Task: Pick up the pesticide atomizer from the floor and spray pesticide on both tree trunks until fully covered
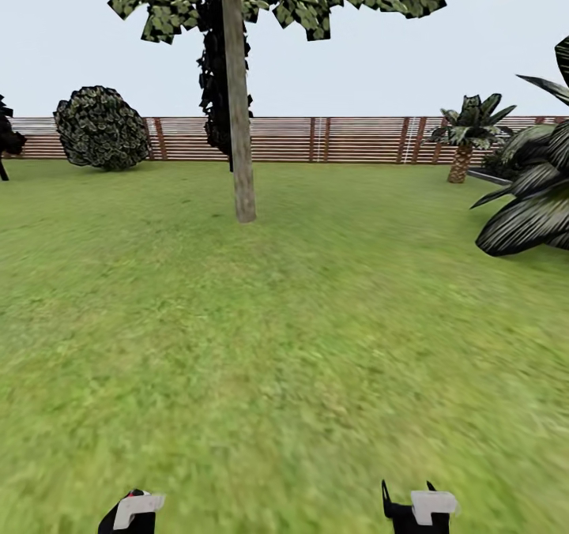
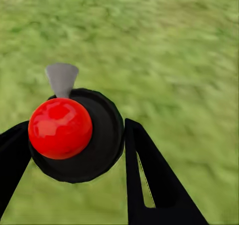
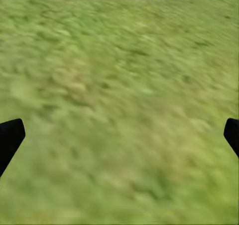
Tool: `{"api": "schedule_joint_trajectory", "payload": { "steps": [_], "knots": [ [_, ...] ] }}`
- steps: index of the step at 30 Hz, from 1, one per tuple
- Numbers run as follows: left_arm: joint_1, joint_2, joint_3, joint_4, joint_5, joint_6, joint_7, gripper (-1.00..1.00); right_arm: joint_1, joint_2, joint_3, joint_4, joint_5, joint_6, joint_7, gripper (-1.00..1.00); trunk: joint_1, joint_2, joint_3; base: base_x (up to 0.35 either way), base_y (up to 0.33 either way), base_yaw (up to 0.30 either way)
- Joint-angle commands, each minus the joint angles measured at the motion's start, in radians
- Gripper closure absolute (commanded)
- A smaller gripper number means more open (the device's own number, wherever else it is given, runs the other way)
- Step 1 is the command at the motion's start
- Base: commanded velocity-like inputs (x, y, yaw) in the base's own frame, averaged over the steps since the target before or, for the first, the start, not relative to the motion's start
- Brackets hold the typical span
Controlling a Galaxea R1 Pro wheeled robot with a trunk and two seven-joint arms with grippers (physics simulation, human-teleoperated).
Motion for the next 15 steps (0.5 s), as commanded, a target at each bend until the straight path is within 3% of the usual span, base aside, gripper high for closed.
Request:
{"api": "schedule_joint_trajectory", "payload": {
  "steps": [1, 15],
  "knots": [
    [0.000, 0.000, 0.000, 0.000, 0.000, 0.000, 0.000, 1.00, 0.000, 0.000, 0.000, 0.000, 0.000, 0.000, 0.000, -1.00, 0.000, 0.000, 0.000, 0.334, 0.000, 0.000],
    [0.000, 0.000, 0.000, 0.000, 0.000, 0.000, 0.000, 1.00, 0.000, 0.000, 0.000, 0.000, 0.000, 0.000, 0.000, -1.00, 0.000, 0.000, -0.015, 0.334, 0.000, 0.092]
  ]
}}
